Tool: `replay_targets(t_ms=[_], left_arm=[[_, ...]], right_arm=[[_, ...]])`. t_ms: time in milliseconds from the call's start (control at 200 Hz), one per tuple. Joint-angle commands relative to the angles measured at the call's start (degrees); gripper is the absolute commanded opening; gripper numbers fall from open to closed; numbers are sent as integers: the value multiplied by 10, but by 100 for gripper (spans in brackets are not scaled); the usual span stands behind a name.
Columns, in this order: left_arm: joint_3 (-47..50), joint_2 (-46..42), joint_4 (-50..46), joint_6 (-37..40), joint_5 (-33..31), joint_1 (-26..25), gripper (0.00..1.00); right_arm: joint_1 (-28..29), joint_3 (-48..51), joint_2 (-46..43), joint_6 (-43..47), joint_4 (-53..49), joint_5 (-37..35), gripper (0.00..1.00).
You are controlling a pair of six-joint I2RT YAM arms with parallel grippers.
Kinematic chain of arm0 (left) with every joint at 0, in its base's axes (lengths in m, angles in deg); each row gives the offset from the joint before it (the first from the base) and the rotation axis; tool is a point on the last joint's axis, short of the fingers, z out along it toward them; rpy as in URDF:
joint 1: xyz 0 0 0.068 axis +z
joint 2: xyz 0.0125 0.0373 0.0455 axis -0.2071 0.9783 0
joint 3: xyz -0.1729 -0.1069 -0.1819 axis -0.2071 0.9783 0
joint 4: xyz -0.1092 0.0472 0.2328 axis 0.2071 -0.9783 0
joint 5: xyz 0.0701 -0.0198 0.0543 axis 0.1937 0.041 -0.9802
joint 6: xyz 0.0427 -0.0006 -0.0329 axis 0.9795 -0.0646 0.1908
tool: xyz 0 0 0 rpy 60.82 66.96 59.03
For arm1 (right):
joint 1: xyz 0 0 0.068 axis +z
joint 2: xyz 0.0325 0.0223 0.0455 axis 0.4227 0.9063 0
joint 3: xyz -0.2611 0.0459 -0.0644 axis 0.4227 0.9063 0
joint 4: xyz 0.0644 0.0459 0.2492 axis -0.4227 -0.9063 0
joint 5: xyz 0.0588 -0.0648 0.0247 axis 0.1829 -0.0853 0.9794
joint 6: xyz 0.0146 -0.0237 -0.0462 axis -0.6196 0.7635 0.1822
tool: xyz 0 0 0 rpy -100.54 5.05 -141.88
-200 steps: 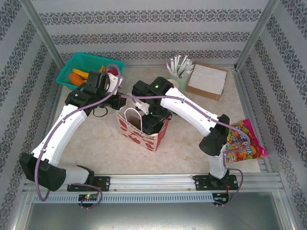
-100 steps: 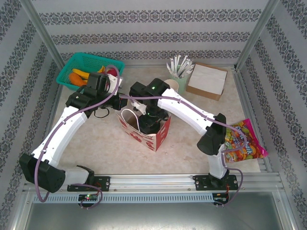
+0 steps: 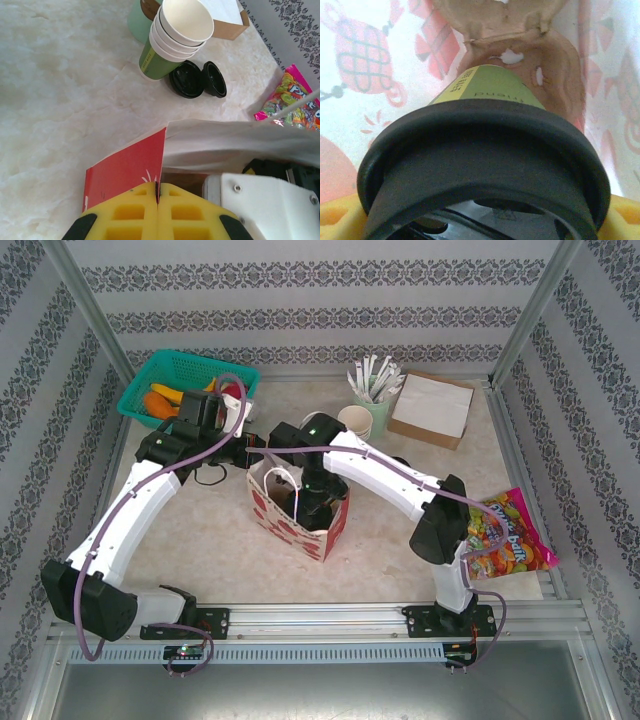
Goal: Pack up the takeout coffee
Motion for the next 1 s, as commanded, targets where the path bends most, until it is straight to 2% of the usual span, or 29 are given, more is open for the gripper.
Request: replay_targets(t_ms=[0,240,415,490,999], left_arm=[[-8,5,10,-10,1,6,0],[-5,2,13,-5,-7,6,0],[-7,3,10,-2,-6,6,0],[-9,3,9,5,12,6,0],[-51,38,-36,17,28,15,0]], right_arm=[[-4,2,-15,4,-1,-13,64],[-23,16,-20,-25,18,-77,63],[-26,39,-23,-15,25,-79,64],[-26,46,-20,-13,25,-91,64],[-36,96,-39,49,61,-43,63]])
